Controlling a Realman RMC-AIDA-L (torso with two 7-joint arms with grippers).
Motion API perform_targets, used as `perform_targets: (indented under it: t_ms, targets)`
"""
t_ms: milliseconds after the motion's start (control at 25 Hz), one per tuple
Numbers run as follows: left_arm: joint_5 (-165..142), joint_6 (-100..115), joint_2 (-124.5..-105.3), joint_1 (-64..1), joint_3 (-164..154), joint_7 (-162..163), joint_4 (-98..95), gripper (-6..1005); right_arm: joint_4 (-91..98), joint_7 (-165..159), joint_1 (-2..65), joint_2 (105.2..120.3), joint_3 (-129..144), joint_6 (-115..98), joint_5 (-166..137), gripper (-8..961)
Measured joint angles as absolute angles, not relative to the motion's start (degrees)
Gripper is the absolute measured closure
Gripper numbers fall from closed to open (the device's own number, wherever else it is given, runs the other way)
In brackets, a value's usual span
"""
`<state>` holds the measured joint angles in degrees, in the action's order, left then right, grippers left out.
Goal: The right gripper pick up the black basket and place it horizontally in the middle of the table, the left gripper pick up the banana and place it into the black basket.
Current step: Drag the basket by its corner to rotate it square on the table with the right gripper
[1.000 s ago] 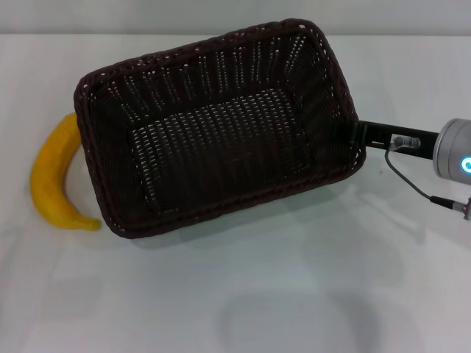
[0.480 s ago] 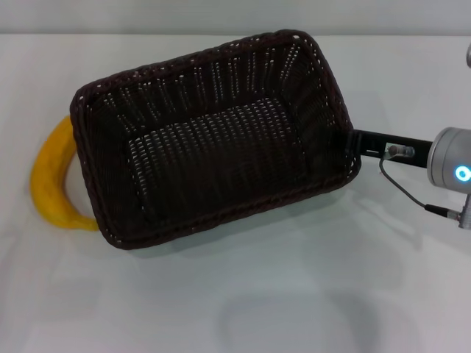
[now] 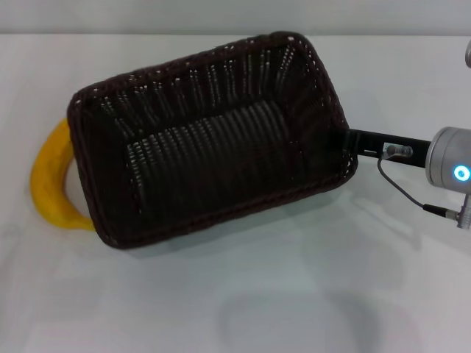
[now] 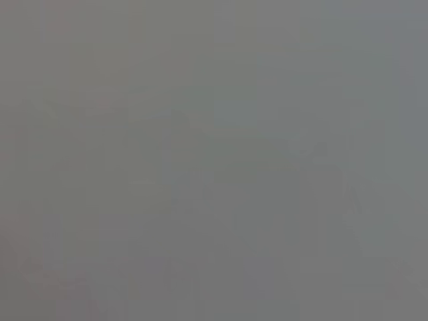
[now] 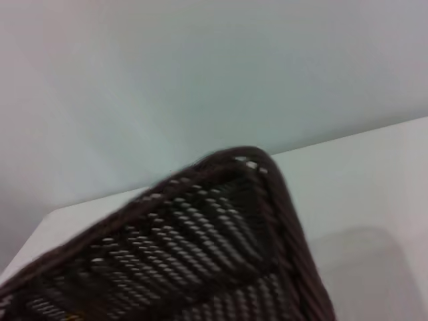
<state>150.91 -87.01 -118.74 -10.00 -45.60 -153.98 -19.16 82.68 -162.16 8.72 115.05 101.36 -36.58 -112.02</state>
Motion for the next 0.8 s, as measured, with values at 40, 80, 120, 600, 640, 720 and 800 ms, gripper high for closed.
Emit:
perform_targets:
  t_ms: [40, 80, 120, 600, 640, 720, 800]
  targets:
    - [150.9, -87.0, -118.74, -10.0, -45.6, -154.0, -19.2, 166, 82.7, -162.1, 8.7, 115.05, 101.4, -36.6, -112.0, 661]
    - [150.9, -87.0, -118.74, -10.0, -45.6, -154.0, -19.2, 166, 82.7, -162.1, 8.6, 115.04, 101.3, -36.6, -111.9, 659]
    - [150.9, -87.0, -118.74, -10.0, -45.6, -154.0, -19.2, 166, 82.8, -162.0, 8.5, 115.04, 101.3, -36.6, -111.8, 657]
    - [150.9, -86.7, -118.69, -9.9, -45.6, -154.0, -19.0, 166, 86.0, -154.7, 5.9, 114.97, 102.8, -30.7, -108.9, 353]
    - [150.9, -86.5, -118.69, -9.9, -45.6, -154.0, -19.0, 166, 86.2, -153.3, 5.8, 114.97, 102.2, -30.3, -108.7, 334]
    - [150.9, -86.3, -118.67, -9.9, -45.6, -154.0, -19.0, 166, 86.1, -151.2, 6.1, 114.96, 101.2, -29.7, -108.6, 294]
    - [150.9, -86.2, -118.67, -10.1, -45.6, -154.0, -19.0, 166, 85.3, -148.2, 6.8, 114.95, 100.4, -27.5, -108.6, 255]
